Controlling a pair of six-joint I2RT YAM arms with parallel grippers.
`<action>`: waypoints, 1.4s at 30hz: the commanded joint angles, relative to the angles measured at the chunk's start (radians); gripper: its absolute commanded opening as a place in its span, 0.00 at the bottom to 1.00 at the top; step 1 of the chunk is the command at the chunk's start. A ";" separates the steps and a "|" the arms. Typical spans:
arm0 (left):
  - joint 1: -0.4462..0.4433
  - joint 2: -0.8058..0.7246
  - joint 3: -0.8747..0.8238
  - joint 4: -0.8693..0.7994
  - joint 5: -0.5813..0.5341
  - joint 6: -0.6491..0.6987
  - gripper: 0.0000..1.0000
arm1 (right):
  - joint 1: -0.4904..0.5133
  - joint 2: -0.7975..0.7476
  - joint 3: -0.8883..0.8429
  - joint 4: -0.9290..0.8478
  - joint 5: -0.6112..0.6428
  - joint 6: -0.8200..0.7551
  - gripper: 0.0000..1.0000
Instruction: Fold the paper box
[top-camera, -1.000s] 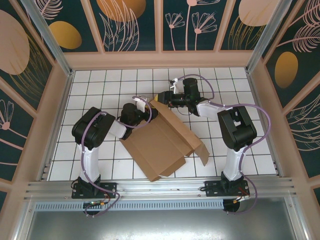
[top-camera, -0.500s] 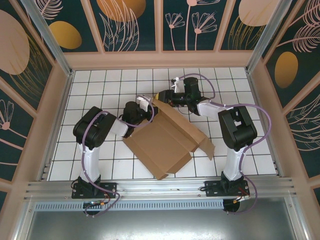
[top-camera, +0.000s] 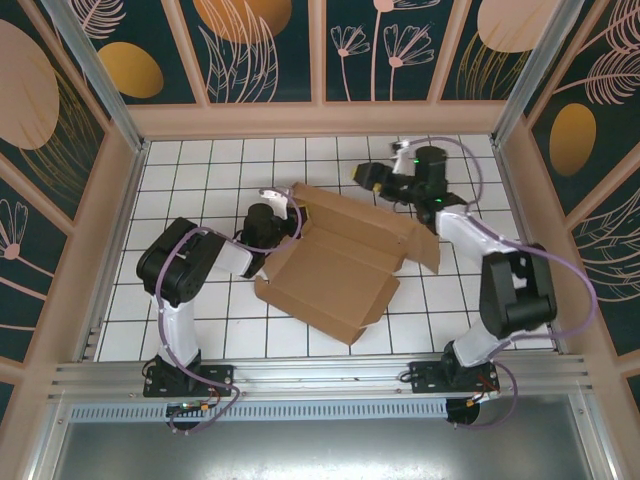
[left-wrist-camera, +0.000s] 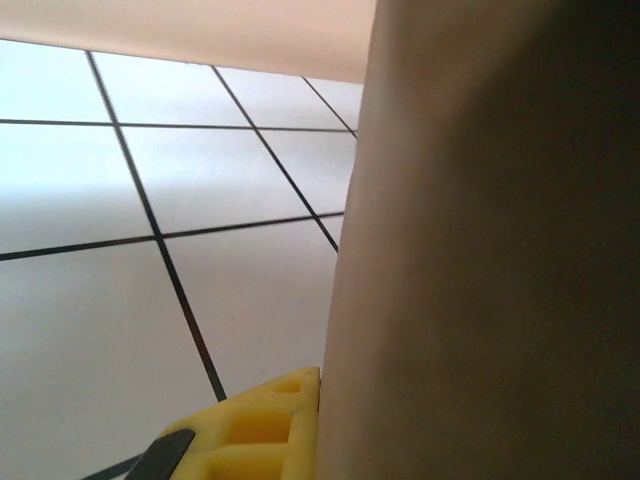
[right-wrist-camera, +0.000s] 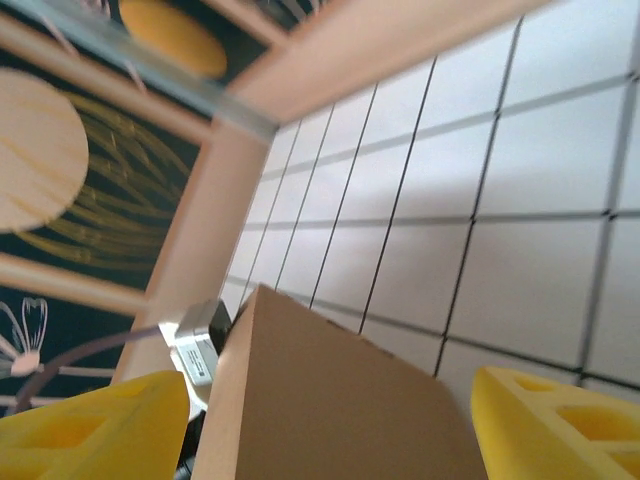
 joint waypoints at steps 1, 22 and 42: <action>0.020 -0.029 0.030 0.039 -0.048 -0.123 0.00 | -0.093 -0.117 -0.045 -0.011 0.068 -0.005 0.74; 0.141 0.049 0.104 0.184 0.137 -0.648 0.00 | -0.258 -0.486 -0.356 0.169 0.012 0.169 0.71; 0.139 0.090 0.092 0.334 0.160 -0.604 0.00 | 0.050 -0.303 -0.288 0.411 0.038 0.355 0.50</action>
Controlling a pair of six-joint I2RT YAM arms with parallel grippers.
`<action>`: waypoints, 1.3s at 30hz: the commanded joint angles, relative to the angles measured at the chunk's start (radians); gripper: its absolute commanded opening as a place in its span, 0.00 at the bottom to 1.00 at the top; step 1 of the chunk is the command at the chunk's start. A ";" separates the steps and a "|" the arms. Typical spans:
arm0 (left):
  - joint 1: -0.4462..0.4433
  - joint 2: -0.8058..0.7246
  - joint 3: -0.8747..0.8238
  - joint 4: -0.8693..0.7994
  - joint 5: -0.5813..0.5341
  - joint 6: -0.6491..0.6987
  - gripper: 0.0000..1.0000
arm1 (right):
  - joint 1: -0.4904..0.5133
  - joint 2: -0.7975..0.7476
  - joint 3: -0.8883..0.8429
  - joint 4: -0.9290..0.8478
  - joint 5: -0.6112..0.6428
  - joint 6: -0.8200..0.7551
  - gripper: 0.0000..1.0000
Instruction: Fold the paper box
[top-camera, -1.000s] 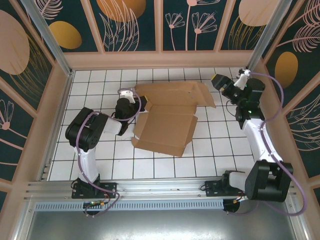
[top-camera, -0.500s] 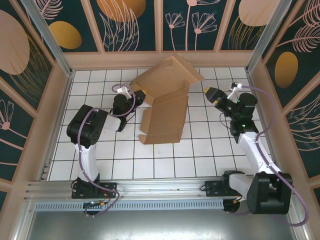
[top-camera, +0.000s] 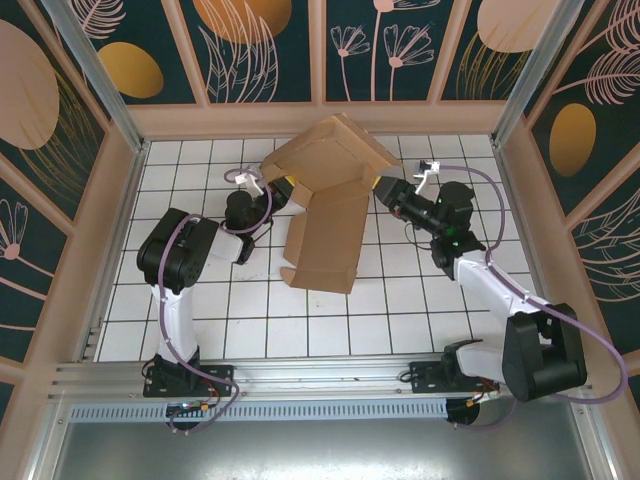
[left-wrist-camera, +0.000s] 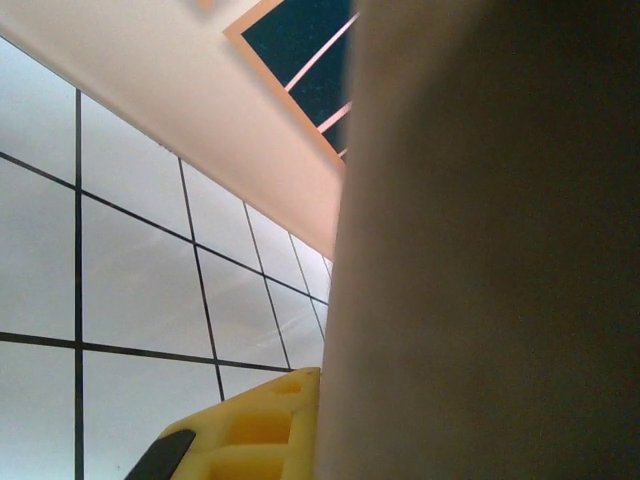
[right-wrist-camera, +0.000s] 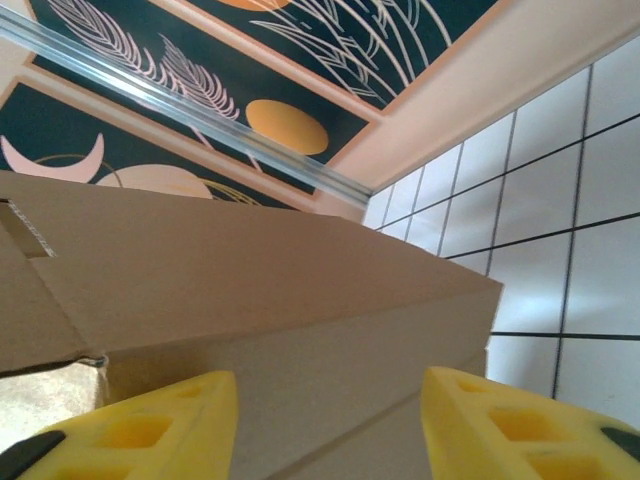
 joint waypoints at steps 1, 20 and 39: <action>0.000 0.006 0.003 0.071 0.003 0.022 0.00 | 0.013 -0.001 0.046 0.075 -0.002 0.017 0.50; 0.002 0.026 0.028 0.068 -0.007 -0.013 0.00 | 0.024 -0.061 0.108 -0.118 0.036 -0.086 0.47; 0.002 -0.074 -0.009 -0.027 -0.151 0.114 0.00 | 0.075 -0.017 0.270 -0.500 0.211 -0.235 0.04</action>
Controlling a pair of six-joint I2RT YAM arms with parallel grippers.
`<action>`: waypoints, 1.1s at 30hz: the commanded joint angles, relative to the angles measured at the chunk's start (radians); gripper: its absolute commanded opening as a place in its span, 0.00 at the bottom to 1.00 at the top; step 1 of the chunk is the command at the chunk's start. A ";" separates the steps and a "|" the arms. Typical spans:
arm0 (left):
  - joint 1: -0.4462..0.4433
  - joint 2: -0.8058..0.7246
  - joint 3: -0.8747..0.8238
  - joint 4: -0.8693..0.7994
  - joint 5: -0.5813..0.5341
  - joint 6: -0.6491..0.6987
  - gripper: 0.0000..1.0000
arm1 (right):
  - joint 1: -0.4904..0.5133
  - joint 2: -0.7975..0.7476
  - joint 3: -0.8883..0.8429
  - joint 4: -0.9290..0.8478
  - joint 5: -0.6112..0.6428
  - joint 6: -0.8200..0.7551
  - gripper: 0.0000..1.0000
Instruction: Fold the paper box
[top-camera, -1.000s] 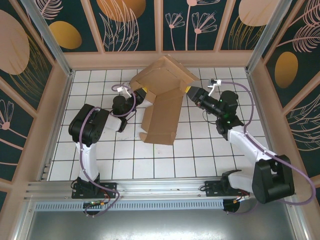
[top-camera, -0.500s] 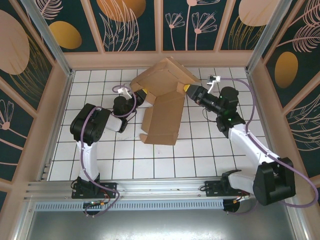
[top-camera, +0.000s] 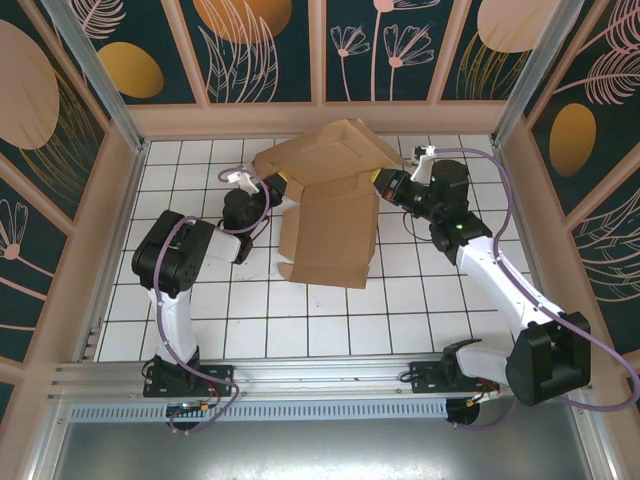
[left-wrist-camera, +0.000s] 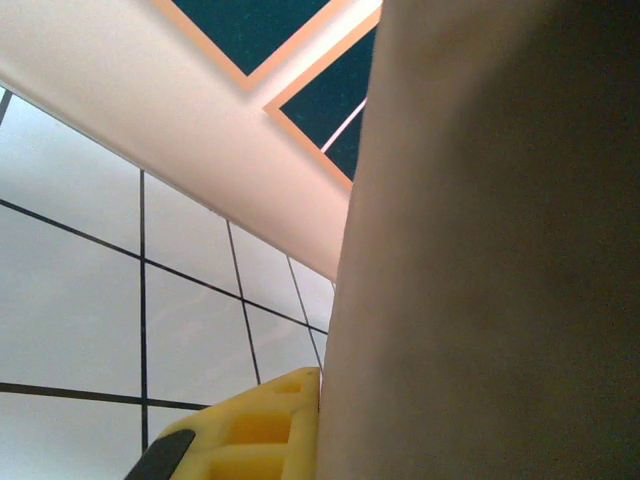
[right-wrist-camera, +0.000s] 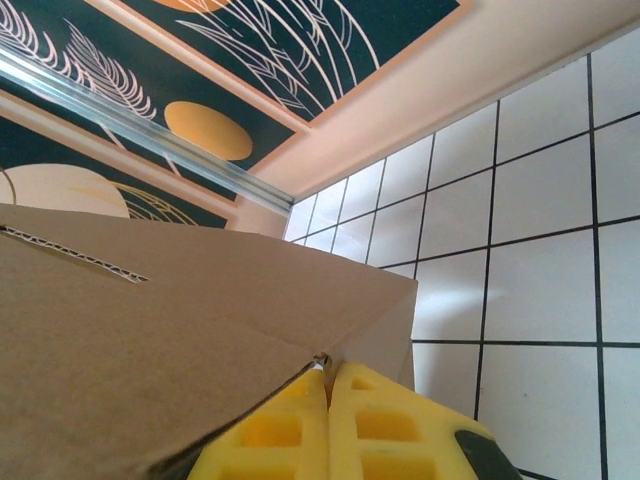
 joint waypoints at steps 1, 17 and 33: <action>0.000 -0.029 0.004 0.011 -0.022 0.015 0.00 | 0.015 0.001 0.036 -0.046 0.034 -0.037 0.20; 0.000 -0.026 0.004 -0.056 -0.109 -0.034 0.00 | 0.013 -0.120 0.036 -0.077 0.147 -0.168 0.68; -0.001 -0.011 0.004 -0.043 -0.306 0.064 0.00 | 0.276 0.065 0.487 -0.398 0.534 -0.405 0.68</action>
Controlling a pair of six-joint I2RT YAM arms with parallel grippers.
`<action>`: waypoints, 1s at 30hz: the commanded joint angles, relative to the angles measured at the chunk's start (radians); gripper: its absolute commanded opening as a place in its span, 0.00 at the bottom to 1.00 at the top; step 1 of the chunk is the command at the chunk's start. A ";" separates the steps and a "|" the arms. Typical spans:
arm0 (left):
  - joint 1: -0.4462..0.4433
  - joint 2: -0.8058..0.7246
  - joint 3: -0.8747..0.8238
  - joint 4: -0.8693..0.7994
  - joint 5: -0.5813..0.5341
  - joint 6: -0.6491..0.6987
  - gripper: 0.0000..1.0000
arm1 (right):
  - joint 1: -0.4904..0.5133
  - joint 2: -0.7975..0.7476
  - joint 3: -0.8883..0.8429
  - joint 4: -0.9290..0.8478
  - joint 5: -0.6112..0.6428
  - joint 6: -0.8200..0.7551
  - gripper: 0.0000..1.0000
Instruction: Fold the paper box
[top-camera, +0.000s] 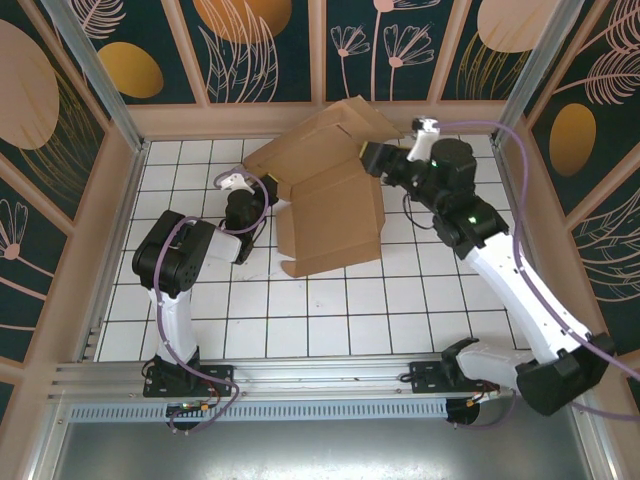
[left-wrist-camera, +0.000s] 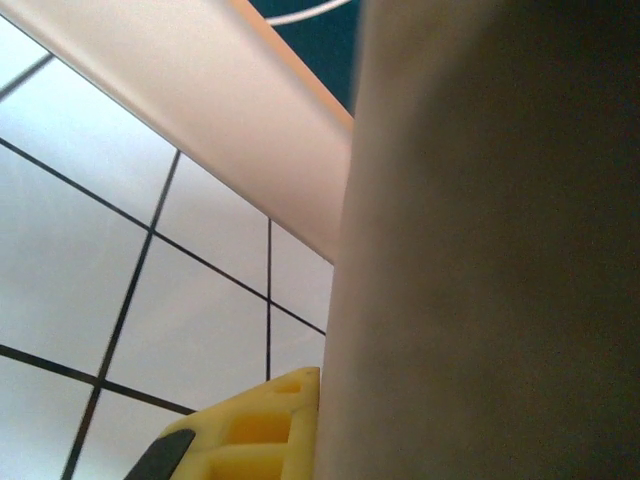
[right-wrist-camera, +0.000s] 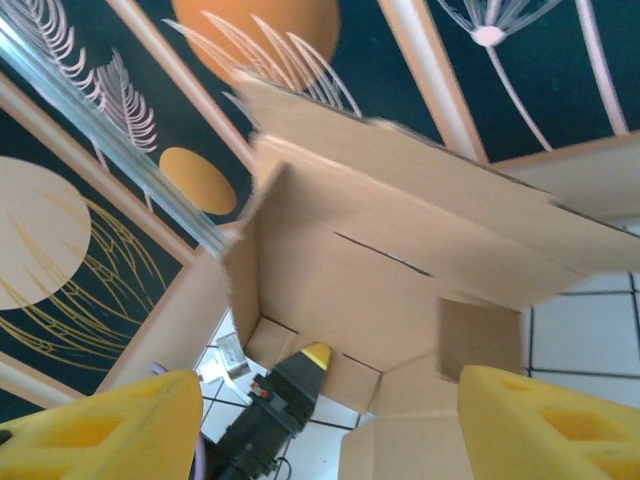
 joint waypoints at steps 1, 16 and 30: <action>0.001 -0.011 0.005 0.046 -0.067 0.036 0.00 | 0.104 0.117 0.167 -0.121 0.194 -0.117 0.68; 0.002 -0.003 -0.014 0.061 -0.119 0.050 0.00 | 0.140 0.599 0.786 -0.429 0.192 -0.024 0.51; 0.002 0.011 -0.019 0.067 -0.119 0.050 0.00 | 0.120 0.640 0.772 -0.444 0.120 0.023 0.11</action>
